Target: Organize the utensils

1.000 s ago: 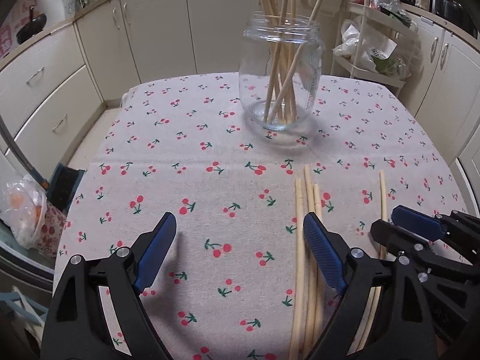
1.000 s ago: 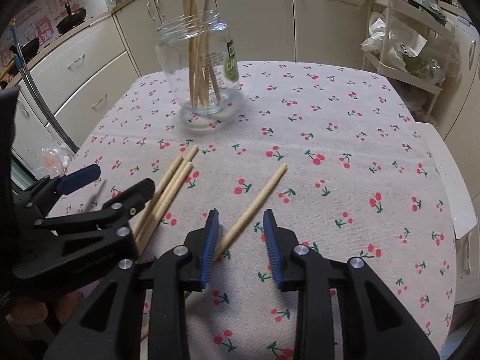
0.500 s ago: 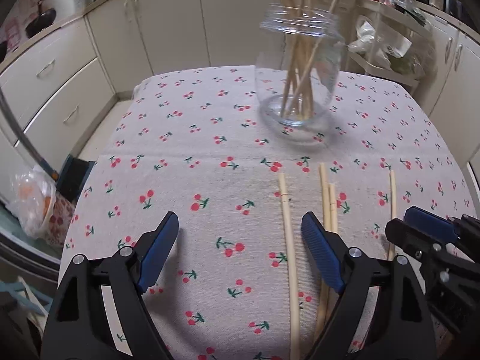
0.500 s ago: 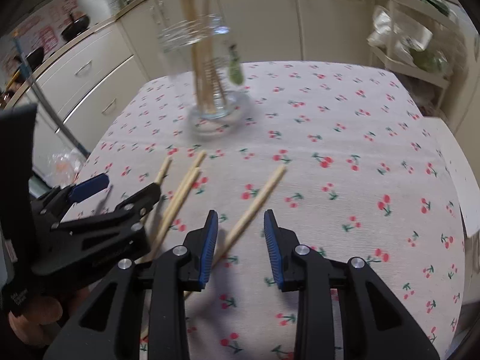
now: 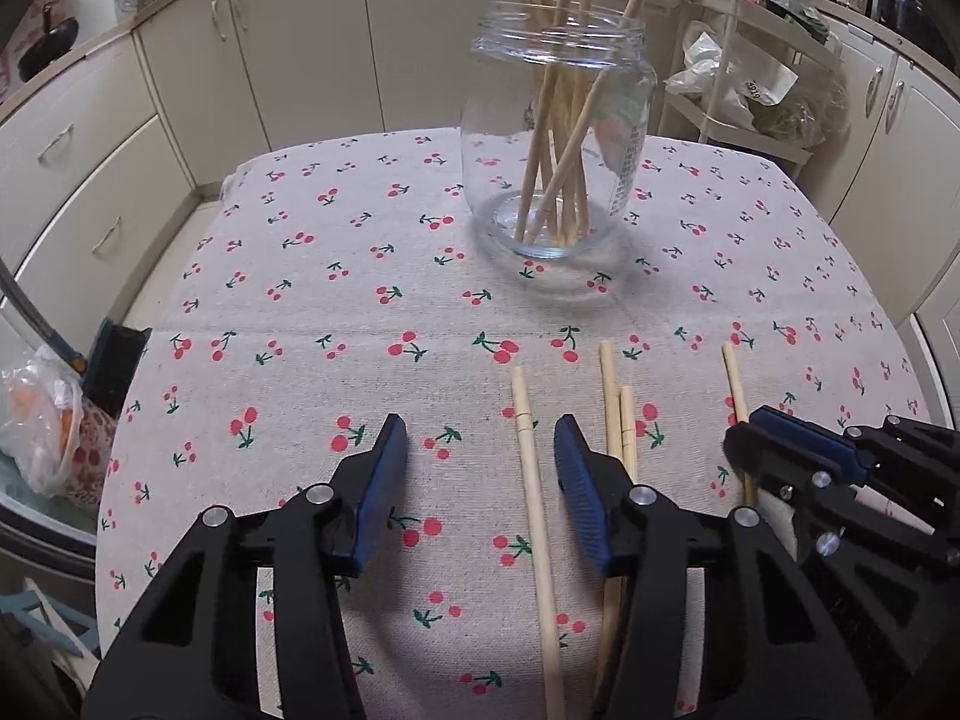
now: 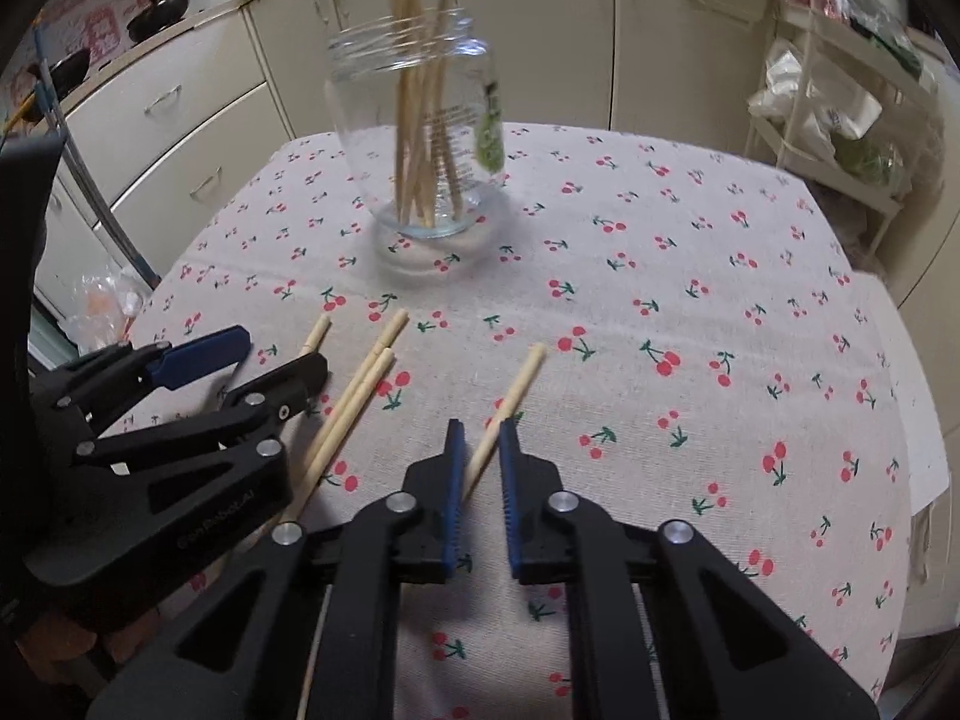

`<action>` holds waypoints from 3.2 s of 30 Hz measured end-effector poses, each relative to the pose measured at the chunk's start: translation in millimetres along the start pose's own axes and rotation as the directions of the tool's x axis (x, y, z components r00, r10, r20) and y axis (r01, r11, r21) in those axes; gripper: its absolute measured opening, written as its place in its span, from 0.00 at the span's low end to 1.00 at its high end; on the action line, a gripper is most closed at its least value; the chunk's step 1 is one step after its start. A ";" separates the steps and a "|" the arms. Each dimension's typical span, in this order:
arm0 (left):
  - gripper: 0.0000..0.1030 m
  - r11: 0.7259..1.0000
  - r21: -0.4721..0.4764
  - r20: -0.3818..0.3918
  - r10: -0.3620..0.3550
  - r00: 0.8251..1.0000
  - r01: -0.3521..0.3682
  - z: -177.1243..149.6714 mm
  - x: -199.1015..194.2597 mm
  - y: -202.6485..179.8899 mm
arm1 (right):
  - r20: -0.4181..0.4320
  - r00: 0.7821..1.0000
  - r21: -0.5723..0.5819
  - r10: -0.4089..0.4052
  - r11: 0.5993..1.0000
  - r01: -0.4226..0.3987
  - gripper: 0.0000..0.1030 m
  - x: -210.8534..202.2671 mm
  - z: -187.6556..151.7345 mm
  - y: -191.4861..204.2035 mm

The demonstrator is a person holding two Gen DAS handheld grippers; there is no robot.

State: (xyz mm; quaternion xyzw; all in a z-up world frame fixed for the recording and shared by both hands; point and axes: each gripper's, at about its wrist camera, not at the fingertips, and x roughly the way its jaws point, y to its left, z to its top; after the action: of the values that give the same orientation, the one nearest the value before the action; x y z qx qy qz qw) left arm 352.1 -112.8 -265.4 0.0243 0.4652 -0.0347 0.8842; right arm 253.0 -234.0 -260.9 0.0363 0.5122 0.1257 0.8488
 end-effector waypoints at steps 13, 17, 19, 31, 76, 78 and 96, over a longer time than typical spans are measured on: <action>0.05 0.997 0.018 0.026 -0.076 0.997 0.076 6.1 -13.1 -4.2 | -0.024 0.994 0.097 0.109 0.990 -0.107 0.06 0.5 2.2 -18.9; 0.05 0.989 -0.039 0.141 -0.139 0.980 0.146 18.0 -42.7 18.5 | -0.013 0.983 0.166 0.181 0.970 -0.177 0.05 -1.3 -0.4 -25.6; 0.05 0.984 -0.061 0.197 -0.150 0.969 0.165 25.2 -55.9 28.8 | 0.010 0.976 0.196 0.216 0.957 -0.214 0.05 -5.5 -0.3 -27.6; 0.05 0.950 -0.075 0.484 -0.231 0.844 0.304 75.2 -117.9 46.3 | 0.105 0.951 0.282 0.291 0.908 -0.309 0.05 -19.8 1.3 -39.5; 0.05 0.926 -0.240 0.786 0.009 0.618 0.292 161.9 -55.0 37.6 | 0.017 0.992 0.139 0.129 0.982 -0.130 0.06 -2.5 -3.0 -21.5; 0.05 0.924 -0.241 0.788 0.009 0.615 0.296 161.1 -54.9 37.9 | 0.016 0.992 0.138 0.127 0.982 -0.128 0.06 -1.9 -2.7 -21.4; 0.05 0.888 -0.259 0.839 0.012 0.544 0.379 181.9 -77.3 38.8 | 0.014 0.990 0.152 0.141 0.978 -0.141 0.06 -2.7 -2.0 -23.0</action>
State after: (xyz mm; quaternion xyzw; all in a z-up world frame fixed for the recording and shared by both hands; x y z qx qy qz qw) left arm 461.0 -84.8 -98.3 -0.2316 -0.0045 -0.0382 0.9720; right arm 254.1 -257.0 -263.9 0.1374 0.5149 0.1459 0.8335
